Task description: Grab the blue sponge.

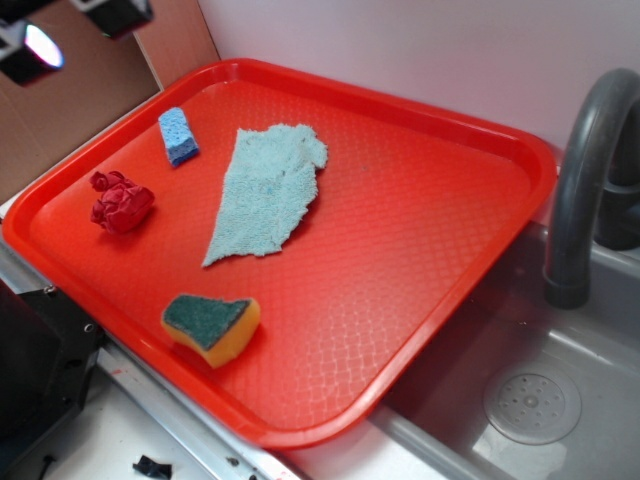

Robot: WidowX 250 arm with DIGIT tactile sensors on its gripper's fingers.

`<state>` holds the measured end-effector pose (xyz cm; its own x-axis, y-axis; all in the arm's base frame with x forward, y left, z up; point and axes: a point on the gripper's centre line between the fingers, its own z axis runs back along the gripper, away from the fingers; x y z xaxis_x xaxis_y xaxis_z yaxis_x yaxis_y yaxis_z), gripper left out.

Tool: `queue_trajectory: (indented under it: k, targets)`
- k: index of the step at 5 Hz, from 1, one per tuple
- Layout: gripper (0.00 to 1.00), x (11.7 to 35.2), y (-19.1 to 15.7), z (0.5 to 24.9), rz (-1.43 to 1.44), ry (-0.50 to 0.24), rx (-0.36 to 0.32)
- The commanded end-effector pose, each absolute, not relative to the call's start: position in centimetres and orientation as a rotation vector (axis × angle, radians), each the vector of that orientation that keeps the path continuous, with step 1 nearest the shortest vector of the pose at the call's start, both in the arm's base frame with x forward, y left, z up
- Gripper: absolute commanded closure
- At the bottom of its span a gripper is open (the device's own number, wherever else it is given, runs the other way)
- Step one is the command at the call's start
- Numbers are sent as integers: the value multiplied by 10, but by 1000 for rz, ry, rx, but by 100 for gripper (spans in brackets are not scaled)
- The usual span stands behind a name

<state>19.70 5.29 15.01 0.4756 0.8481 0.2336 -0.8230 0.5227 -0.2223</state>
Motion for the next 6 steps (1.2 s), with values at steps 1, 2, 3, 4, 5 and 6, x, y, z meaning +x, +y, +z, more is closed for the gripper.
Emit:
queue_trajectory:
  k: [1,2,3,4,5,6]
  targets:
    - [0,216,97,115,1432,-435,34]
    - [0,237,115,75,1434,-480,126]
    - [0,253,121,51,1400,-465,136]
    - [0,258,125,32,1376,-426,156]
    - [23,257,123,27,1376,-410,159]
    - [100,254,120,26,1386,-412,170]
